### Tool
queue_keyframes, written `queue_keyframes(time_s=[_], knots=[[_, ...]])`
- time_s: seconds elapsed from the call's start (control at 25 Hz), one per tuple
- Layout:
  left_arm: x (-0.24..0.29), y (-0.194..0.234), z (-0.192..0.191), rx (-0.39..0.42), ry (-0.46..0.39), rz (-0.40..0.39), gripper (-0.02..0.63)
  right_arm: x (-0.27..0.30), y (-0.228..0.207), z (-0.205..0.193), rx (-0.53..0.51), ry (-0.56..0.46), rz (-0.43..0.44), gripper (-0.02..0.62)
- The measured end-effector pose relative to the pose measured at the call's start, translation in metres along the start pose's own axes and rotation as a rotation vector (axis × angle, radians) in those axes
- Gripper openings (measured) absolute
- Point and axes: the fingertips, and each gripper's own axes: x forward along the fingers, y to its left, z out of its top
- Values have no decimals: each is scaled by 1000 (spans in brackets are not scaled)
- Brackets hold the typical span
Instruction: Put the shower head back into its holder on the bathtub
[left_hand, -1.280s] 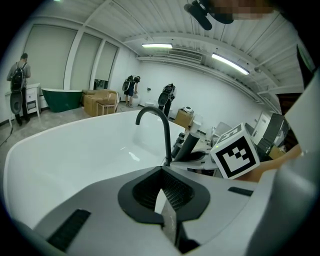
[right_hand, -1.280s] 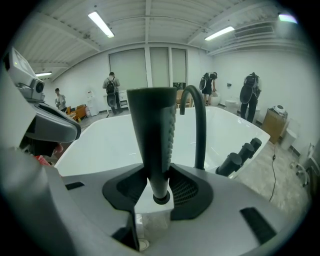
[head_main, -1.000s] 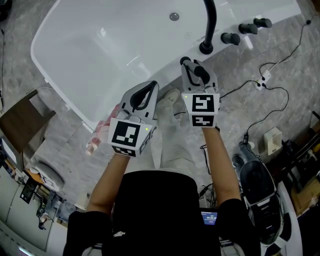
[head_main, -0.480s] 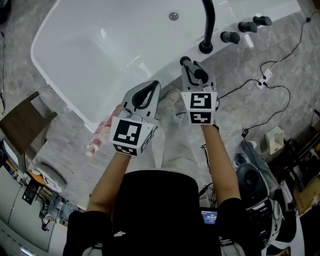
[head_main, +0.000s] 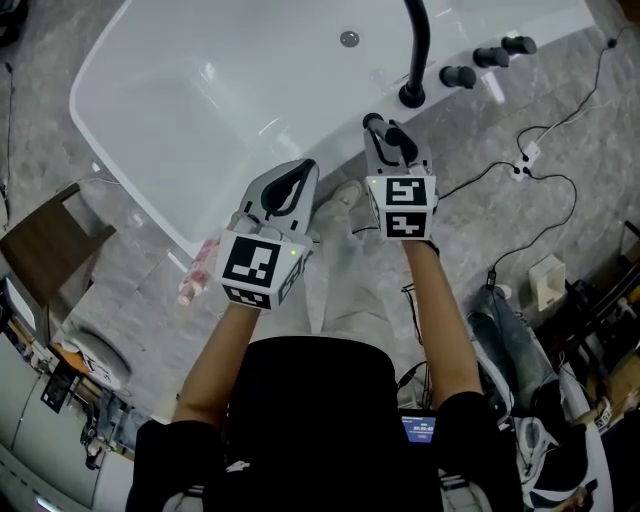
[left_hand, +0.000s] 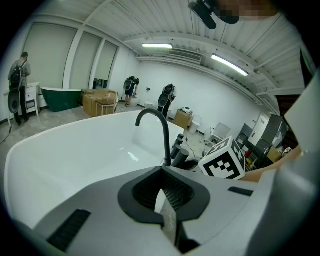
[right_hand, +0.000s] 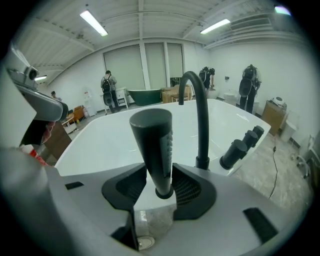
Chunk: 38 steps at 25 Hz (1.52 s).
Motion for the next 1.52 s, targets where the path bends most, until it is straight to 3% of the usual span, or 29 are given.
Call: queue_keyframes(time_s=[0.28,0.44,0.68,0.84,1.04,1.52], knots=[[-22,-7,25,76,-8,3,11,-34,1,12,-1,2,-24,164],[-35,-13,51,80,-42,-14,11,-62,-1,23,12,-7,-52,164],[-60,-27,92,118,-91,-40,12,-115,-1,53,60,-54,-73,125],[-70,-37,110,139,-117,-60,11,-148,2,78,89,-104,-74,67],[-94,-49,131,161,-157,-89,12,-193,15,115,106,-178,-100,40],[-150,-92,201,256,-269,-148,12,-315,6,205,90,-413,-231,23]])
